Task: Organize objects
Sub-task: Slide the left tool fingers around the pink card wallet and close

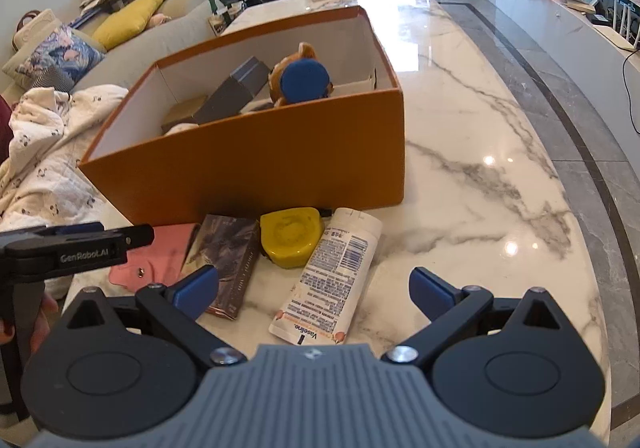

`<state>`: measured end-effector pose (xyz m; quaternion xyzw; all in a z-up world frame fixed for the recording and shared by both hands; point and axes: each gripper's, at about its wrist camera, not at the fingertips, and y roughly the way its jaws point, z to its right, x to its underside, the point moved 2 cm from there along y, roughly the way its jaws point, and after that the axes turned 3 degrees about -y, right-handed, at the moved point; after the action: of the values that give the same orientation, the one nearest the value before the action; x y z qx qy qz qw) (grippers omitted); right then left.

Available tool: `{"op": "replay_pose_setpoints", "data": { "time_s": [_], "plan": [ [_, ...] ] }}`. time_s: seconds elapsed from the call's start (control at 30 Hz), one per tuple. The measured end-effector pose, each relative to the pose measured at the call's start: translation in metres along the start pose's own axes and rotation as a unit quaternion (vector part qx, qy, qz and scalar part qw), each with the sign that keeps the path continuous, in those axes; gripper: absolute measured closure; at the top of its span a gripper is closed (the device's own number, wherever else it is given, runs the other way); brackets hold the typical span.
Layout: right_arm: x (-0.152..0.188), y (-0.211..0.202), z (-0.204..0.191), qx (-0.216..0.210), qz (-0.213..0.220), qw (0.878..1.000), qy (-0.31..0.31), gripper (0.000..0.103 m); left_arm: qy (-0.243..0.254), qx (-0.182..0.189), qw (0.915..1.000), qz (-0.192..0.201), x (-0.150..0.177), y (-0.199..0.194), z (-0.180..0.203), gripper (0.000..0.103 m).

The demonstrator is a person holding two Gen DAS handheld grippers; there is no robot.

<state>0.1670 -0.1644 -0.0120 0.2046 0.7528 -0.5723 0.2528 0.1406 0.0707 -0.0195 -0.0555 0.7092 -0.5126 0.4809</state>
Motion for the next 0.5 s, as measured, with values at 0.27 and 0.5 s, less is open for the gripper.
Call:
{"op": "replay_pose_setpoints", "data": {
  "time_s": [0.27, 0.5],
  "plan": [
    [0.000, 0.006, -0.006, -0.013, -0.011, 1.000, -0.010, 0.002, -0.001, 0.034, 0.9990, -0.028, -0.006, 0.021, -0.010, 0.015],
    [0.001, 0.006, 0.000, -0.011, -0.012, 1.000, -0.003, 0.002, -0.010, 0.050, 0.9979, -0.041, -0.004, 0.023, -0.019, 0.011]
  ]
}}
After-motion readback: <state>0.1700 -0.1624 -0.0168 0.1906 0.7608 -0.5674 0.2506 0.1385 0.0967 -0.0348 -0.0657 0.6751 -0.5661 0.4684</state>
